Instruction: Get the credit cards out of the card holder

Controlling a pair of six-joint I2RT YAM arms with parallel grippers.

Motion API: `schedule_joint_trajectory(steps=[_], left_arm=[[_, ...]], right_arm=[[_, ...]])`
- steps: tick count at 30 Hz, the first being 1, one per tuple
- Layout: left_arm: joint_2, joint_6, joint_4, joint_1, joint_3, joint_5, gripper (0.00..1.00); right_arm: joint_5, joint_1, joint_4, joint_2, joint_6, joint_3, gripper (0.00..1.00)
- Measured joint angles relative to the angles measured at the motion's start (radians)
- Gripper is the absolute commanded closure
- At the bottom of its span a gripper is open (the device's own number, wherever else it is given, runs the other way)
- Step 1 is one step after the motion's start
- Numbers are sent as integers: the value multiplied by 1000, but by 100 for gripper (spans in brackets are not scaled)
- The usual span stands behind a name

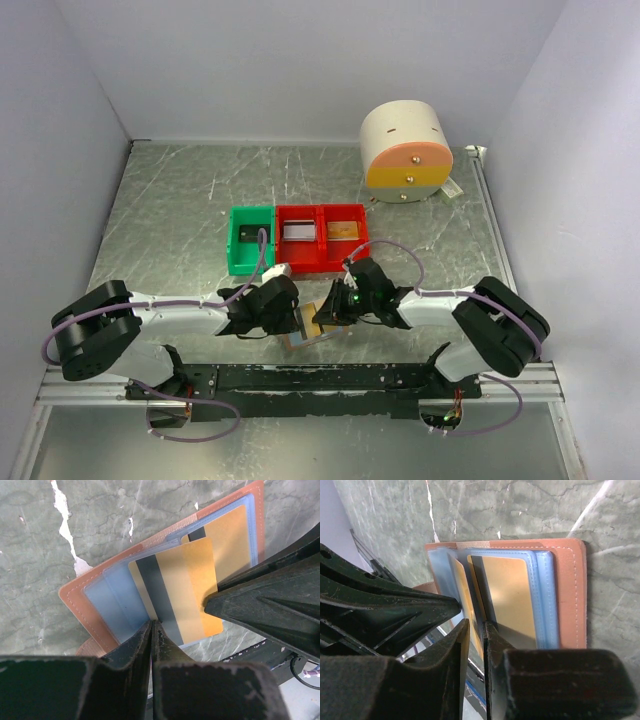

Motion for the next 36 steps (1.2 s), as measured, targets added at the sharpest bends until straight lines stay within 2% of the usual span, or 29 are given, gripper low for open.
schedule_joint_trajectory(steps=[6,11,14,18,20,25,32,36], left_arm=[[-1,-3,0,0,-1,0,87],[-2,-3,0,0,0,0,87],[-2,-3,0,0,-1,0,87],[-2,-3,0,0,0,0,87],[-2,-3,0,0,0,0,88],[-2,-2,0,0,0,0,88],[-2,-3,-1,0,0,0,88],[-3,-3,-1,0,0,0,89]], right_arm=[[-9,0,23,15,7,0,97],[2,-1,-6,-18,-2,0,99],[5,-2,-16,-39,-9,-1,97],[5,-5,-6,-47,-7,-15,84],[-1,-7,4,-41,-4,-19,81],[-36,-7,63,23,4,-16,79],[-55,-7,107,55,9,-13,94],[-60,-7,106,50,3,-13,100]])
